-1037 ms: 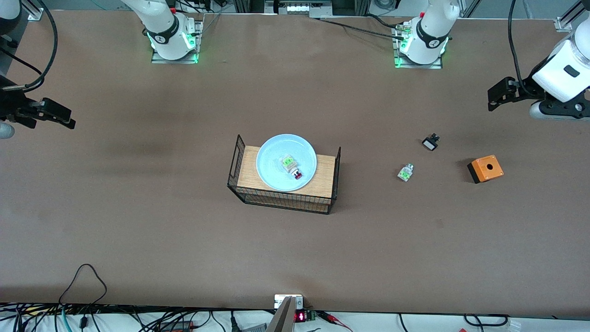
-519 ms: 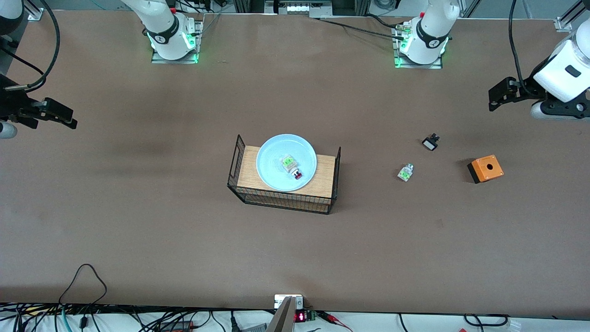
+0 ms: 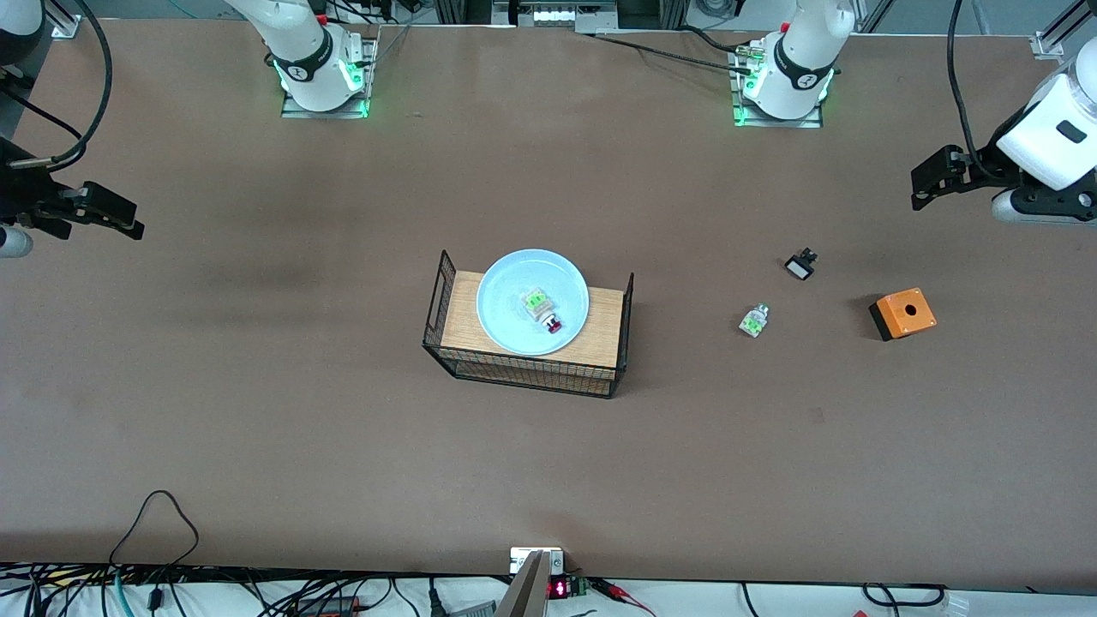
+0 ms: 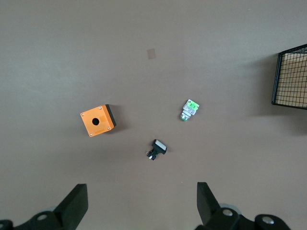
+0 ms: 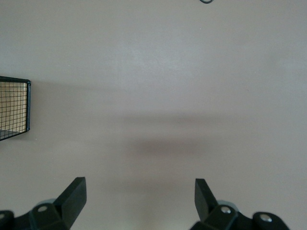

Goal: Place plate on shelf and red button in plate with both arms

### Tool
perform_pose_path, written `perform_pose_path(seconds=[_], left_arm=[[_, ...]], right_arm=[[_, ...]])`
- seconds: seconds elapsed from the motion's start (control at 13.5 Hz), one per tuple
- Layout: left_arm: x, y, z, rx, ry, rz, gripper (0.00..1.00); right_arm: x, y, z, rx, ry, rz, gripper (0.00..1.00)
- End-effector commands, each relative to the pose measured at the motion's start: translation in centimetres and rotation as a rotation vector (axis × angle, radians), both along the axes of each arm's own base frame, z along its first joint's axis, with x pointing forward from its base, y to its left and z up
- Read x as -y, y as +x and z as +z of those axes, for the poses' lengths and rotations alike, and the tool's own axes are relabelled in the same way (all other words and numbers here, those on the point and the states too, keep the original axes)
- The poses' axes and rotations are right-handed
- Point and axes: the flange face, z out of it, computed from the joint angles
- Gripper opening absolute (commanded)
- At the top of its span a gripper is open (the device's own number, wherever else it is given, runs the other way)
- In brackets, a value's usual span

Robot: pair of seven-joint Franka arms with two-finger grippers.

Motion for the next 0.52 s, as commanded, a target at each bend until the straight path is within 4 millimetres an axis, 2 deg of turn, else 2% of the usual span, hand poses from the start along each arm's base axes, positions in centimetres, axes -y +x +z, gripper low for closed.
perform_pose_path(seconds=[0.0, 0.44], left_arm=[[-0.32, -0.24, 0.88, 0.02, -0.002, -0.016, 1.0], [-0.4, -0.15, 0.83, 0.021, -0.002, -0.013, 1.0]], right_arm=[[-0.13, -0.44, 0.89, 0.01, -0.014, -0.005, 1.0], [0.33, -0.3, 0.78, 0.014, -0.008, -0.014, 1.0]])
